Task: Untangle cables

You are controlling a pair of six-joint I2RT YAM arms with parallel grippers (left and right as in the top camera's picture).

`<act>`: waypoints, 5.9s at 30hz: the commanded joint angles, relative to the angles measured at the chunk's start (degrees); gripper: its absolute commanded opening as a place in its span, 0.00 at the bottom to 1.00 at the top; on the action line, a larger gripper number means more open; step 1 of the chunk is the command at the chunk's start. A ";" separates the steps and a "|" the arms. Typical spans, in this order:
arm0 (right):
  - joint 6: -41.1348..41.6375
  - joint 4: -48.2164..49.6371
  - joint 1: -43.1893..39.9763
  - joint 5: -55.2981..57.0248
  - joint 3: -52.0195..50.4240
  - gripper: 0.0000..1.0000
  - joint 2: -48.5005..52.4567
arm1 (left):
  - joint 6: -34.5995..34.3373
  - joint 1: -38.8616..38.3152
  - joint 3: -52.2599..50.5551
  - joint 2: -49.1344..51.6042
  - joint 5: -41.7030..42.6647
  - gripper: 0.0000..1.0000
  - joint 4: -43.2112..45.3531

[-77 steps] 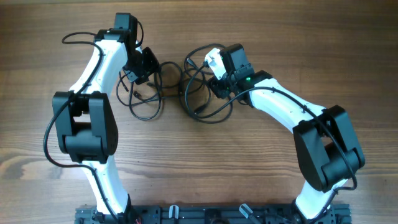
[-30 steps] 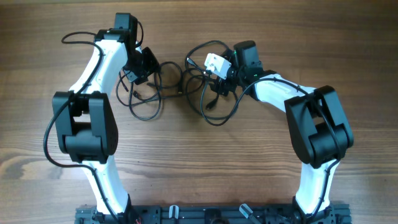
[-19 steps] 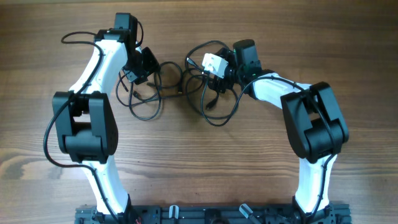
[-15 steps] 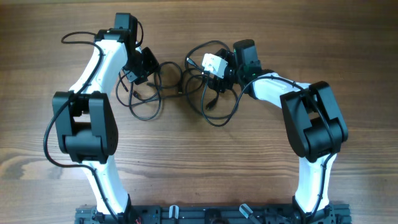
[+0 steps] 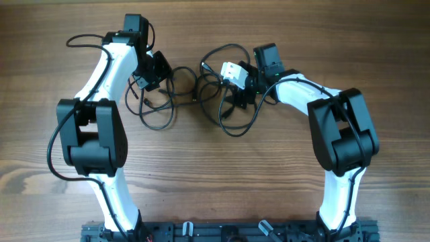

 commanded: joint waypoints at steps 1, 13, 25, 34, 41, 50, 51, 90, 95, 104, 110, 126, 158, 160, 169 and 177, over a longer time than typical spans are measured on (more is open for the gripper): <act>-2.38 -6.86 -1.18 9.14 -4.61 0.90 6.23 | 0.46 0.15 -0.26 0.44 -1.20 0.48 -0.07; 8.39 -27.36 -1.75 9.97 -2.27 0.71 6.19 | 0.48 0.15 -0.26 0.42 -1.20 0.48 -0.07; 18.97 -52.22 -0.87 11.52 9.01 1.00 1.27 | 0.46 0.15 -0.26 0.42 -1.20 0.48 -0.11; 20.68 -40.92 3.78 25.20 11.85 1.00 -5.60 | 0.48 0.15 -0.26 0.44 -1.20 0.48 -0.09; 18.75 -26.01 4.74 29.24 10.75 1.00 -3.41 | 0.48 0.15 -0.26 0.42 -1.20 0.48 -0.09; 11.91 -20.83 4.74 22.14 10.67 1.00 -0.02 | 0.48 0.15 -0.26 0.42 -1.22 0.49 -0.04; 11.45 -20.48 4.70 22.14 10.64 1.00 0.24 | 0.48 0.15 -0.26 0.44 -1.22 0.49 -0.04; 19.65 -37.11 3.41 -3.41 10.78 1.00 -1.84 | 0.46 0.15 -0.26 0.44 -1.20 0.49 -0.07; 28.15 -32.70 7.02 6.43 10.78 1.00 -1.84 | 0.46 0.15 -0.26 0.44 -1.22 0.49 -0.04; 33.07 -31.91 12.44 21.86 10.75 1.00 -1.84 | 0.46 0.15 -0.26 0.44 -1.22 0.49 -0.04; 36.11 -31.93 13.38 26.75 10.75 1.00 -1.70 | 0.46 0.15 -0.26 0.44 -1.22 0.49 -0.04; 40.59 -32.79 13.16 22.71 10.78 0.04 -2.23 | 0.48 0.15 -0.26 0.44 -1.22 0.50 -0.04; 58.90 -32.37 -2.60 65.42 10.75 0.04 -38.01 | 0.46 0.15 -0.26 0.44 -1.20 0.50 -0.04; 62.40 -32.41 -8.04 63.04 10.75 0.04 -37.99 | 0.46 0.15 -0.26 0.42 -1.20 0.50 -0.07; 65.66 -32.37 -27.91 51.60 10.75 0.04 -35.34 | 0.46 0.15 -0.26 0.44 -1.20 0.51 -0.04; 65.72 -32.81 -40.13 43.08 10.75 0.05 -25.22 | 0.46 0.15 -0.26 0.42 -1.20 0.52 -0.07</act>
